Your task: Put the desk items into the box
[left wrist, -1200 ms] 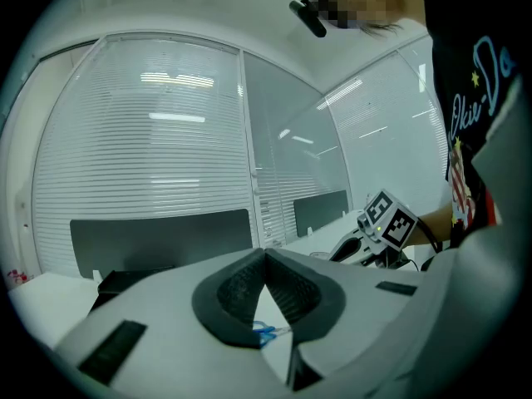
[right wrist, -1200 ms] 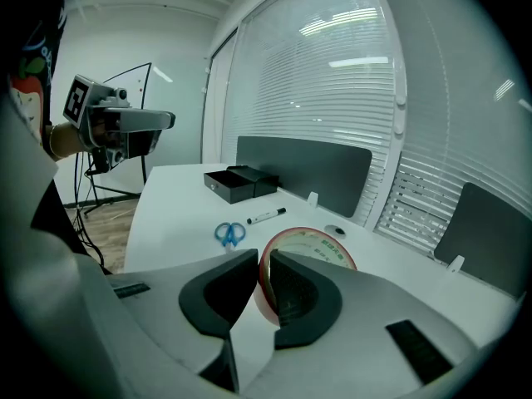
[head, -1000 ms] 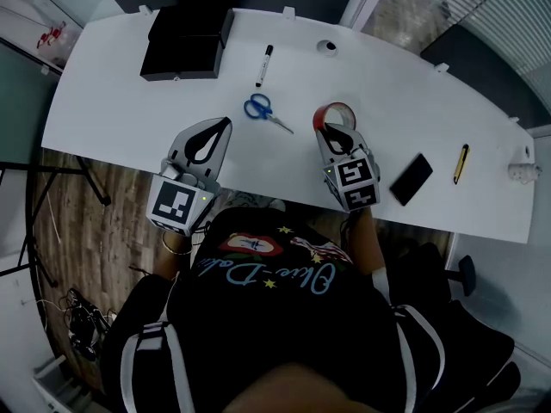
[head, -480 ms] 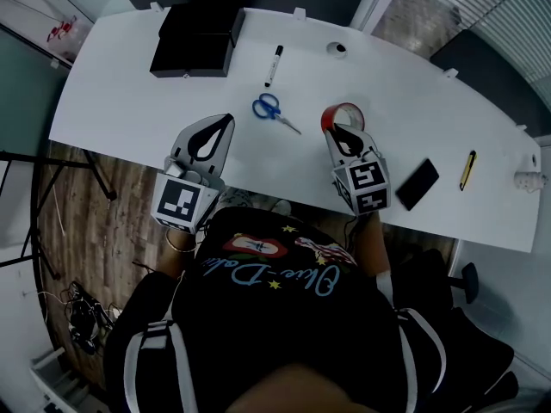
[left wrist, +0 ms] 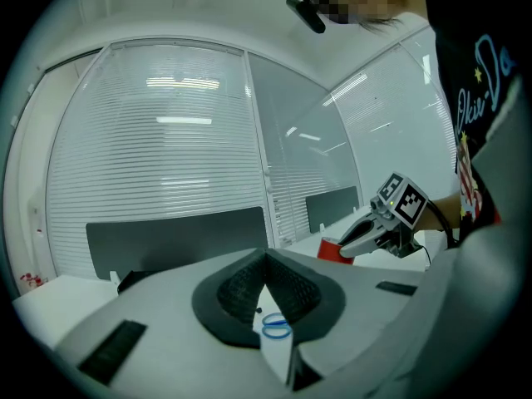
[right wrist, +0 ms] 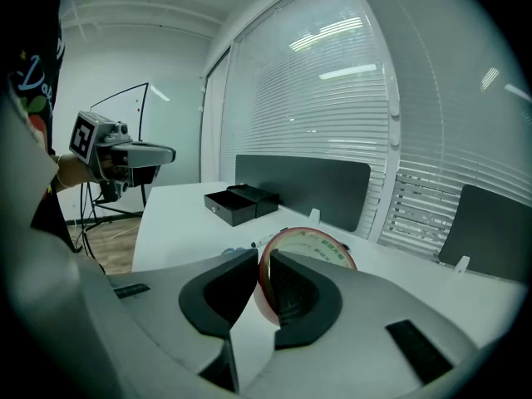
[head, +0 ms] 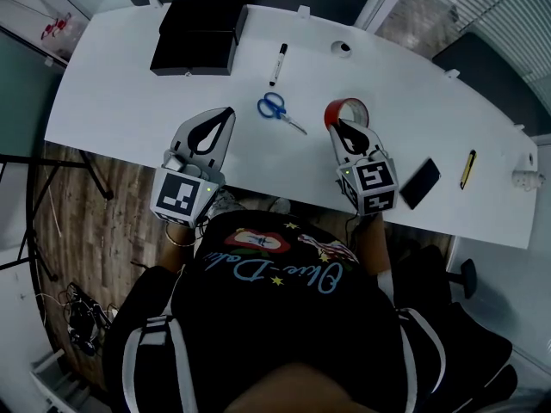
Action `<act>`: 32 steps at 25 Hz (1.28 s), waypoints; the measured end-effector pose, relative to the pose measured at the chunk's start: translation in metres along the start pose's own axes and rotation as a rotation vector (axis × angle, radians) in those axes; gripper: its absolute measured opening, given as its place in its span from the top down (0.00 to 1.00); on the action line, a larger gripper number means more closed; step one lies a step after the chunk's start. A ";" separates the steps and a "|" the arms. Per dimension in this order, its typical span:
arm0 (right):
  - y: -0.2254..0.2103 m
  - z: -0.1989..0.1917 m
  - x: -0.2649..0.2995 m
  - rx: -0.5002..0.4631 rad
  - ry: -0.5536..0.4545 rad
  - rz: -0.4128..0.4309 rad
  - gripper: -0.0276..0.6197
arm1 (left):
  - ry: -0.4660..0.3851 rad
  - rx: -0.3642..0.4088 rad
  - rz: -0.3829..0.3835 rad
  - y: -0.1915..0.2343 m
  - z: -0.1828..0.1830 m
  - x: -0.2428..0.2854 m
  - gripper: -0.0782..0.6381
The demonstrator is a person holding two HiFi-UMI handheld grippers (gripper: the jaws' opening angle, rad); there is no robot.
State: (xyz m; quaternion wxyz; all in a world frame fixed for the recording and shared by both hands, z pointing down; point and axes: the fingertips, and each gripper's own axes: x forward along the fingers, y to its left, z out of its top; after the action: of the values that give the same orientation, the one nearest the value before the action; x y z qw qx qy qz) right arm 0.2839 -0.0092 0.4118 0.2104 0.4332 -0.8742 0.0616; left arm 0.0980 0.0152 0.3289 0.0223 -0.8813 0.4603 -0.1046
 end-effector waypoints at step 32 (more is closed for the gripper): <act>0.059 0.053 0.066 0.014 0.009 -0.009 0.88 | -0.003 -0.070 0.011 0.108 -0.024 -0.030 0.89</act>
State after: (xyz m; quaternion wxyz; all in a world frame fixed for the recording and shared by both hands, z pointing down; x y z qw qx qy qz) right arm 0.1856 -0.0363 0.3960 0.2116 0.4382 -0.8709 0.0691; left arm -0.0107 -0.0207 0.3331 -0.0070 -0.8793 0.4683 -0.0869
